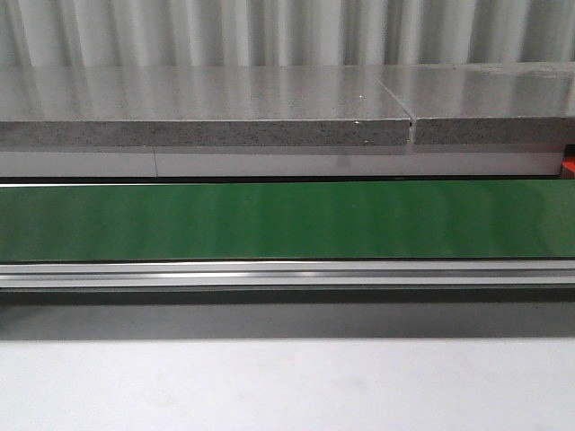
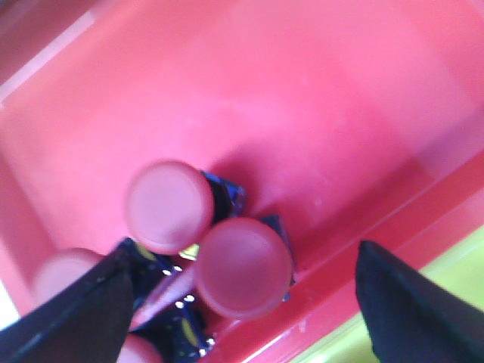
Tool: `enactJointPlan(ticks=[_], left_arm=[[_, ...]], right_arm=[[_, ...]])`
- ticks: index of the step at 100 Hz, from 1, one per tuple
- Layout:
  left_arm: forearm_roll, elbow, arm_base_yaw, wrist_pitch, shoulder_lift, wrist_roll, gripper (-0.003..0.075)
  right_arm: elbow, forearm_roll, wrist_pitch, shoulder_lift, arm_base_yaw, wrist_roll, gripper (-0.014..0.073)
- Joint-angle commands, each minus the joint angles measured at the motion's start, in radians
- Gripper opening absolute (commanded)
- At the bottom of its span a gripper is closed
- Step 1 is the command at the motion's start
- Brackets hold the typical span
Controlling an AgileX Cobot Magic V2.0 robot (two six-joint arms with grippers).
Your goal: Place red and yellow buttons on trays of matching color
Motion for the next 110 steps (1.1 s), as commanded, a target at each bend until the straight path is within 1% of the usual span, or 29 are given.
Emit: enactJointPlan(ticks=[1, 15, 21, 27, 30, 31, 35, 42, 44, 45, 47, 49, 51, 84, 110], left_arm=[[-0.016, -0.026, -0.006, -0.07, 0.005, -0.011, -0.0021], [-0.016, -0.026, -0.006, -0.07, 0.005, -0.011, -0.0021], [-0.016, -0.026, -0.006, -0.07, 0.005, -0.011, -0.0021], [-0.016, -0.026, -0.006, -0.07, 0.005, -0.011, -0.0021], [-0.016, -0.026, -0.006, -0.07, 0.005, -0.011, -0.0021], [-0.016, -0.026, -0.006, -0.07, 0.005, -0.011, -0.0021], [-0.016, -0.026, -0.006, -0.07, 0.005, -0.011, -0.0021], [-0.016, -0.026, -0.006, -0.07, 0.005, -0.011, -0.0021], [-0.016, -0.026, -0.006, -0.07, 0.005, -0.011, -0.0021], [-0.016, -0.026, -0.006, -0.07, 0.005, -0.011, -0.0021], [-0.016, -0.026, -0.006, -0.07, 0.005, -0.011, -0.0021], [-0.016, -0.026, -0.006, -0.07, 0.005, -0.011, -0.0021], [-0.016, -0.026, -0.006, -0.07, 0.005, -0.011, -0.0021], [-0.016, -0.026, -0.006, -0.07, 0.005, -0.011, -0.0021], [-0.016, -0.026, -0.006, -0.07, 0.005, -0.011, -0.0021]], right_arm=[[-0.027, 0.014, -0.054, -0.097, -0.006, -0.007, 0.0608], [-0.027, 0.013, -0.054, -0.167, 0.009, -0.063, 0.0599], [-0.027, 0.013, -0.054, -0.196, 0.023, -0.07, 0.0551], [-0.027, 0.013, -0.05, -0.22, 0.04, -0.071, 0.0437], [-0.027, 0.013, -0.048, -0.235, 0.05, -0.072, 0.0355], [-0.027, 0.013, -0.047, -0.237, 0.055, -0.072, 0.0355], [-0.027, 0.013, -0.043, -0.254, 0.073, -0.075, 0.0229], [-0.027, 0.013, -0.041, -0.28, 0.107, -0.086, 0.0062], [-0.027, 0.013, -0.041, -0.287, 0.115, -0.091, 0.0018], [-0.027, 0.013, -0.041, -0.29, 0.123, -0.096, 0.0018], [-0.027, 0.013, -0.04, -0.297, 0.135, -0.101, -0.0034], [-0.027, 0.013, -0.039, -0.304, 0.147, -0.106, -0.006], [-0.027, 0.013, -0.039, -0.311, 0.156, -0.112, -0.0105], [-0.027, 0.012, 0.016, -0.398, 0.381, -0.115, -0.0106], [-0.027, 0.012, 0.023, -0.462, 0.512, -0.115, -0.0106]])
